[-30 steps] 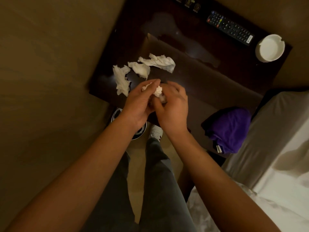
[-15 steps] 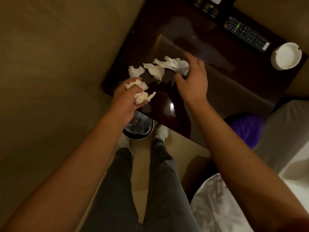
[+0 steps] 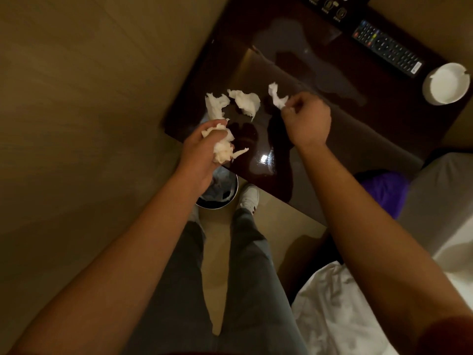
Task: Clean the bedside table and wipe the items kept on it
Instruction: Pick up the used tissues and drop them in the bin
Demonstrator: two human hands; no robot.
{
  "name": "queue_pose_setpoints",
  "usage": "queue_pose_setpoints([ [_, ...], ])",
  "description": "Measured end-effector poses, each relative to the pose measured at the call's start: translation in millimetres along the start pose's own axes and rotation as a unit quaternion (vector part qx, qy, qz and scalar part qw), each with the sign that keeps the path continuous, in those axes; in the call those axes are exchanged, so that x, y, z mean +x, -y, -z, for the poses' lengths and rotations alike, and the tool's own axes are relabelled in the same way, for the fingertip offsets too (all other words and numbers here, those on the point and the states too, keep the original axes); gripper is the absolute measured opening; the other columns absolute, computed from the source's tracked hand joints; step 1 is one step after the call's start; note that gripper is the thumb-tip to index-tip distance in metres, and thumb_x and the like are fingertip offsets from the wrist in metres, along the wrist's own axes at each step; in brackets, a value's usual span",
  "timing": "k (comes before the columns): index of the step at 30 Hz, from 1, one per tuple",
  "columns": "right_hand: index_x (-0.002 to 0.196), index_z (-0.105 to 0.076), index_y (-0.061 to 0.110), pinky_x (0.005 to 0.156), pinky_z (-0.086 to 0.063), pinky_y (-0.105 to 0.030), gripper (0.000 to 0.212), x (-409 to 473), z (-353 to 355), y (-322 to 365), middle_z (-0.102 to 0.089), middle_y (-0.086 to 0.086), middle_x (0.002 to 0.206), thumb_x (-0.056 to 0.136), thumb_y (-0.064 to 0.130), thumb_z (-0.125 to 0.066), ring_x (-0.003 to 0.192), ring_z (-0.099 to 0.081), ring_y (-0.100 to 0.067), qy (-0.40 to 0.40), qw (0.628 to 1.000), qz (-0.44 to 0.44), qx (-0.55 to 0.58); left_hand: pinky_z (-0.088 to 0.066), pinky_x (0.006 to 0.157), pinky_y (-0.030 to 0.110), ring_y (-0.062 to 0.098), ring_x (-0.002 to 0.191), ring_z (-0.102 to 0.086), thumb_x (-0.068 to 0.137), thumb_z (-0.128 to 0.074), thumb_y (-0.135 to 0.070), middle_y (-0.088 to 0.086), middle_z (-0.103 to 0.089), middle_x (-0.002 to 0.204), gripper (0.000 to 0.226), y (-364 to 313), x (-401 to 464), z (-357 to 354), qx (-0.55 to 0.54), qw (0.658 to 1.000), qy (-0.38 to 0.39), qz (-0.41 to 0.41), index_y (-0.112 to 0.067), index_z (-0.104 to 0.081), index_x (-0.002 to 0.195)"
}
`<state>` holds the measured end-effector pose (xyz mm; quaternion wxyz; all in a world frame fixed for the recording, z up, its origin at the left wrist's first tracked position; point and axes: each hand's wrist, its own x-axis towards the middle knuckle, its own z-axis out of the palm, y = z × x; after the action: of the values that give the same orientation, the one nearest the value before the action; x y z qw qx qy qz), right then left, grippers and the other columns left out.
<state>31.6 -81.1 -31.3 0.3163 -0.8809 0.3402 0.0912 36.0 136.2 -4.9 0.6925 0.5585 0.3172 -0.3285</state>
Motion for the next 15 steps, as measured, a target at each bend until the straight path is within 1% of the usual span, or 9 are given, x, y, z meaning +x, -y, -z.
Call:
queue_pose_setpoints([
  [1, 0.095, -0.071, 0.025, 0.072, -0.045, -0.027, 0.011, -10, 5, 2, -0.073, 0.002, 0.098, 0.087, 0.023, -0.065, 0.09, -0.068, -0.017, -0.003, 1.0, 0.01, 0.028, -0.056, 0.059, 0.027, 0.014, 0.078, -0.07, 0.095, -0.07, -0.017, 0.003, -0.072, 0.102, 0.016, -1, 0, -2, -0.013, 1.0, -0.006, 0.003, -0.021, -0.073, 0.11],
  [3, 0.09, -0.068, 0.028, 0.073, -0.05, -0.028, 0.008, -35, 9, 13, -0.07, 0.008, 0.089, 0.086, 0.022, -0.069, 0.08, -0.064, -0.008, 0.034, 0.994, 0.055, 0.087, -0.056, 0.062, 0.027, 0.015, 0.086, -0.069, 0.096, -0.068, -0.033, 0.004, -0.071, 0.11, 0.026, -2, -1, -5, -0.021, 1.0, -0.007, 0.004, -0.021, -0.07, 0.12],
  [5, 0.089, -0.068, 0.03, 0.068, -0.048, -0.017, 0.01, -64, 5, 26, -0.067, 0.014, 0.083, 0.087, 0.021, -0.074, 0.072, -0.06, 0.002, 0.087, 0.984, 0.103, 0.116, -0.057, 0.068, 0.028, 0.016, 0.099, -0.07, 0.097, -0.062, -0.048, 0.004, -0.07, 0.124, 0.043, -3, -3, -9, -0.002, 1.0, 0.003, 0.0, -0.023, -0.064, 0.132],
  [7, 0.09, -0.073, 0.025, 0.066, -0.048, -0.012, 0.006, -88, -4, 38, -0.069, 0.014, 0.081, 0.089, 0.021, -0.077, 0.068, -0.062, 0.002, 0.115, 0.975, 0.117, 0.147, -0.059, 0.077, 0.031, 0.018, 0.109, -0.071, 0.094, -0.061, -0.057, 0.004, -0.071, 0.127, 0.049, -3, -5, -11, 0.048, 0.999, -0.005, -0.015, -0.026, -0.062, 0.133],
  [8, 0.092, -0.075, 0.021, 0.066, -0.052, -0.016, 0.003, -97, -8, 43, -0.071, 0.014, 0.081, 0.09, 0.02, -0.077, 0.068, -0.065, -0.001, 0.121, 0.971, 0.122, 0.164, -0.06, 0.082, 0.033, 0.019, 0.111, -0.071, 0.093, -0.062, -0.059, 0.003, -0.071, 0.126, 0.05, -3, -6, -11, 0.083, 0.996, -0.019, -0.025, -0.027, -0.063, 0.13],
  [10, 0.095, -0.078, 0.014, 0.07, -0.058, -0.029, 0.004, -110, -16, 53, -0.073, 0.01, 0.082, 0.092, 0.014, -0.075, 0.069, -0.069, -0.007, 0.133, 0.963, 0.137, 0.189, -0.061, 0.083, 0.032, 0.015, 0.105, -0.073, 0.092, -0.064, -0.059, 0.001, -0.072, 0.119, 0.047, -3, -9, -6, 0.122, 0.992, -0.024, -0.035, -0.024, -0.065, 0.123],
  [12, 0.1, -0.079, 0.008, 0.076, -0.06, -0.038, 0.01, -115, -21, 58, -0.077, 0.001, 0.088, 0.094, 0.01, -0.071, 0.076, -0.072, -0.014, 0.157, 0.955, 0.146, 0.204, -0.059, 0.07, 0.022, 0.007, 0.09, -0.076, 0.097, -0.063, -0.049, -0.001, -0.075, 0.104, 0.039, -2, -9, 2, 0.116, 0.992, -0.016, -0.038, -0.016, -0.067, 0.116],
  [13, 0.104, -0.079, 0.008, 0.078, -0.06, -0.038, 0.013, -116, -23, 59, -0.078, -0.002, 0.091, 0.095, 0.009, -0.069, 0.079, -0.073, -0.015, 0.169, 0.951, 0.145, 0.215, -0.057, 0.065, 0.019, 0.005, 0.083, -0.075, 0.098, -0.063, -0.044, -0.002, -0.075, 0.097, 0.033, -3, -9, 6, 0.111, 0.993, -0.021, -0.042, -0.014, -0.068, 0.111],
  [15, 0.11, -0.078, 0.011, 0.081, -0.061, -0.032, 0.016, -111, -25, 59, -0.078, 0.0, 0.096, 0.098, 0.012, -0.067, 0.085, -0.074, -0.011, 0.178, 0.948, 0.129, 0.232, -0.058, 0.063, 0.024, 0.011, 0.082, -0.075, 0.099, -0.063, -0.038, 0.001, -0.075, 0.095, 0.022, -4, -6, 14, 0.092, 0.994, -0.045, -0.041, -0.017, -0.067, 0.102],
])
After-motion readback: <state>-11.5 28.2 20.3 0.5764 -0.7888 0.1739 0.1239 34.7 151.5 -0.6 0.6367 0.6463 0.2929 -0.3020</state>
